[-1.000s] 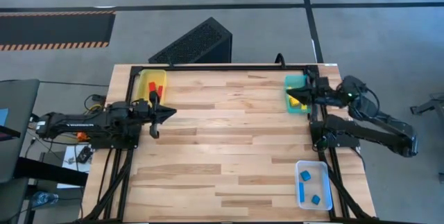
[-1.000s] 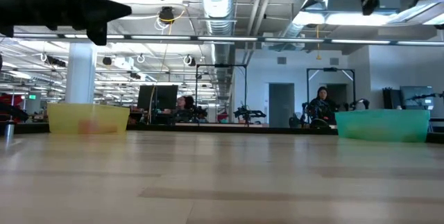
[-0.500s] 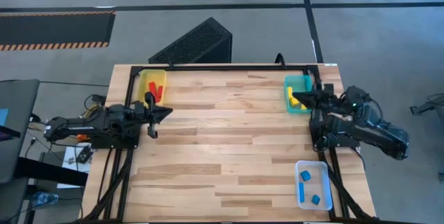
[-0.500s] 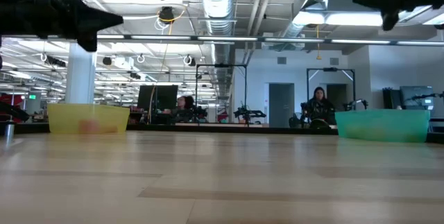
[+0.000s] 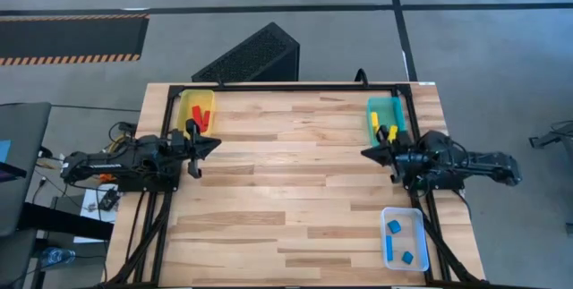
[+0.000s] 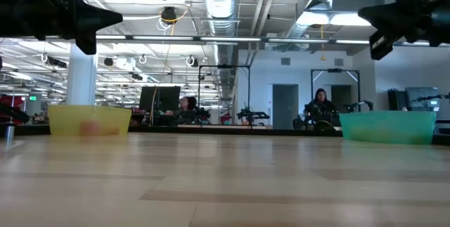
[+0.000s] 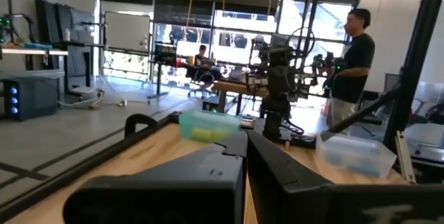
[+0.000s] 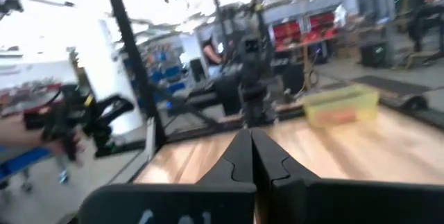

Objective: Sort & place blocks by color
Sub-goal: Return to Home Position

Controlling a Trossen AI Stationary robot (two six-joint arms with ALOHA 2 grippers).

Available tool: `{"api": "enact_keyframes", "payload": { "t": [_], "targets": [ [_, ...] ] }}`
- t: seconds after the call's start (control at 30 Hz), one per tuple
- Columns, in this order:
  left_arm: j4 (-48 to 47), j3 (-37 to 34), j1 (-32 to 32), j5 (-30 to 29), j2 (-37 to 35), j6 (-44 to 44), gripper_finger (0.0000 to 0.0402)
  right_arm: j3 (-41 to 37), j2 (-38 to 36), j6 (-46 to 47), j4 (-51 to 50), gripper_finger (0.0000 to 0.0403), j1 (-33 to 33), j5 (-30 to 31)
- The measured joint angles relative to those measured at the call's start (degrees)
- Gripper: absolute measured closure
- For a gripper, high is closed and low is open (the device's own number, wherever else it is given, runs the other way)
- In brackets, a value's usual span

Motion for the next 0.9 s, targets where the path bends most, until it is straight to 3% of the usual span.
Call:
{"api": "enact_keyframes", "payload": {
  "t": [0.27, 0.37, 0.6, 0.9],
  "targets": [
    [-1.59, -0.02, -0.19, -2.28, -0.02, 2.19, 0.0401, -1.78, -1.74, -5.59, -7.3, 0.0398, 5.52, 0.11],
    [-4.36, -0.04, -0.19, -2.3, 0.01, 1.97, 0.0401, -1.75, -1.27, -8.73, -8.88, 0.0394, 5.46, 3.87],
    [-9.16, -0.02, -0.21, 5.59, 0.04, 0.07, 0.0401, -1.78, 4.08, -8.13, -9.77, 0.0378, 5.52, 6.24],
    [-9.46, -0.02, -0.21, 6.03, 0.07, 1.75, 0.0402, -1.82, 7.73, -7.69, -9.76, 0.0371, 5.52, 6.23]
  ]
}}
